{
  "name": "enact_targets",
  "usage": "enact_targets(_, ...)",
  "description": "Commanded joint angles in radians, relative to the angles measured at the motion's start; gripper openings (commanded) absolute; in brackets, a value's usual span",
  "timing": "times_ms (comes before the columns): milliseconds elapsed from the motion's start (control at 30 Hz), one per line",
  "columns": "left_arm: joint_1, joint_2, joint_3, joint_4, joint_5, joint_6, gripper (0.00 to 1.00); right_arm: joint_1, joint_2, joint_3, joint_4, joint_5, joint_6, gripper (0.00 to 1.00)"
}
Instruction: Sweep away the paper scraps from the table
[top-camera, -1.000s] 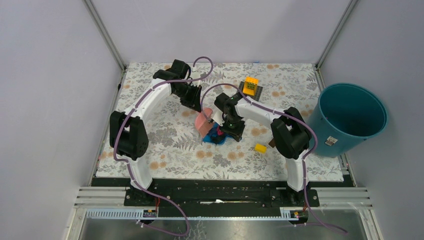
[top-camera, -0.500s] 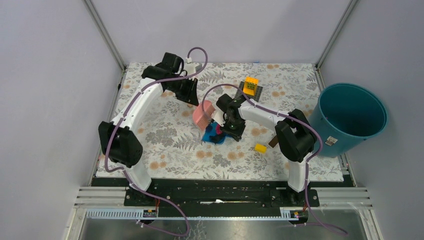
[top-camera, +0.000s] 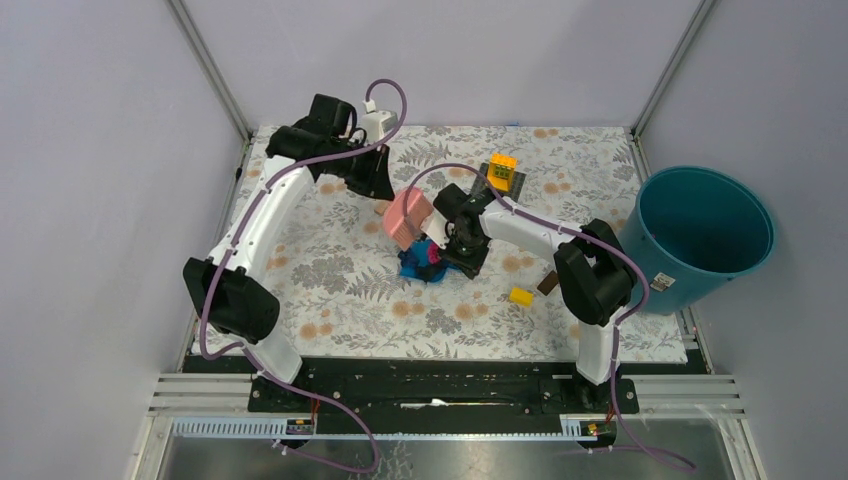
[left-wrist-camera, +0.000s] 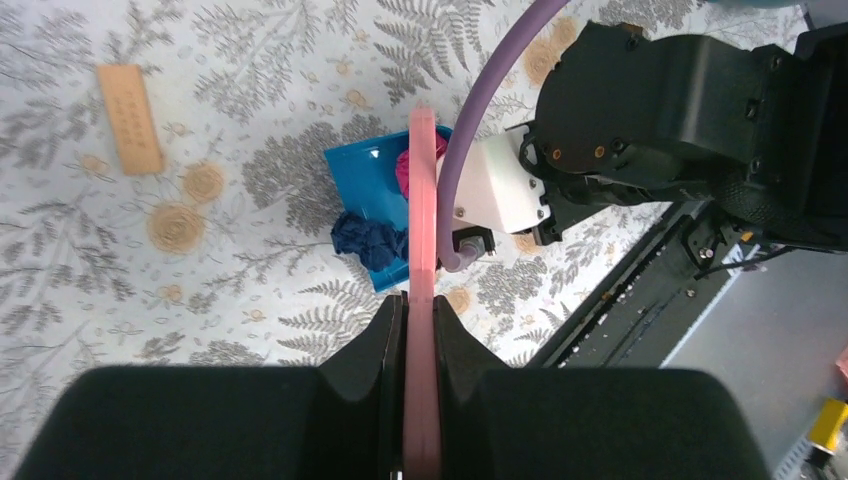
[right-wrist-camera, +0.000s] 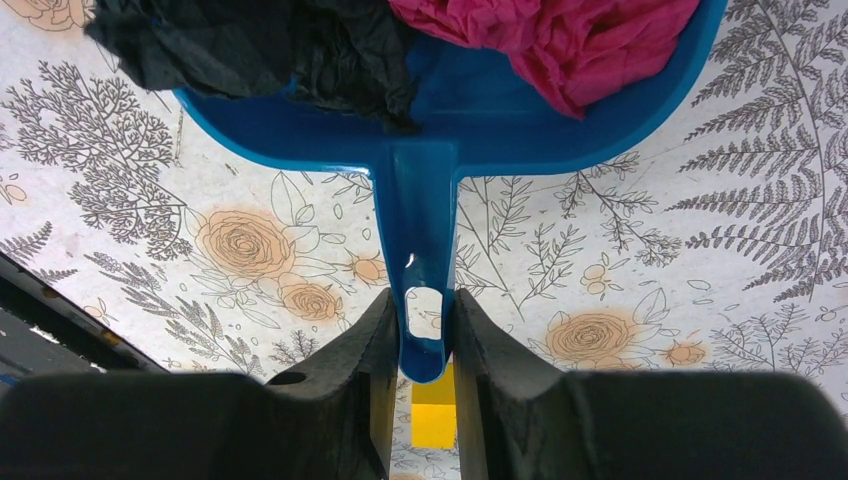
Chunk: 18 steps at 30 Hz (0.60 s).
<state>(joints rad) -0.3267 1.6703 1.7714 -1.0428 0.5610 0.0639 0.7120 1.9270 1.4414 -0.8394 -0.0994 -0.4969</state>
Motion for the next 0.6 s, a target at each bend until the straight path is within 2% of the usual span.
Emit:
enact_targets(0, 0.003, -0.019, 0.097, 0.032, -0.033, 0.046, 0.0, -0.009, -0.055, 0.0, 0.022, -0.023, 0.0, 0.0)
enact_targets(133, 0.013, -0.026, 0.148, 0.03, -0.144, 0.091, 0.0, -0.017, -0.078, -0.008, 0.022, -0.026, 0.001, 0.0)
enact_targets(267, 0.015, -0.031, 0.165, 0.034, -0.342, 0.151, 0.0, -0.024, -0.103, -0.016, 0.022, -0.029, 0.0, 0.0)
enact_targets(400, 0.026, -0.041, 0.119, 0.075, -0.54, 0.161, 0.0, -0.032, -0.148, -0.014, 0.02, -0.034, -0.009, 0.0)
enact_targets(567, 0.045, -0.059, 0.008, 0.102, -0.581, 0.116, 0.0, -0.054, -0.239, 0.002, 0.016, -0.03, -0.007, 0.0)
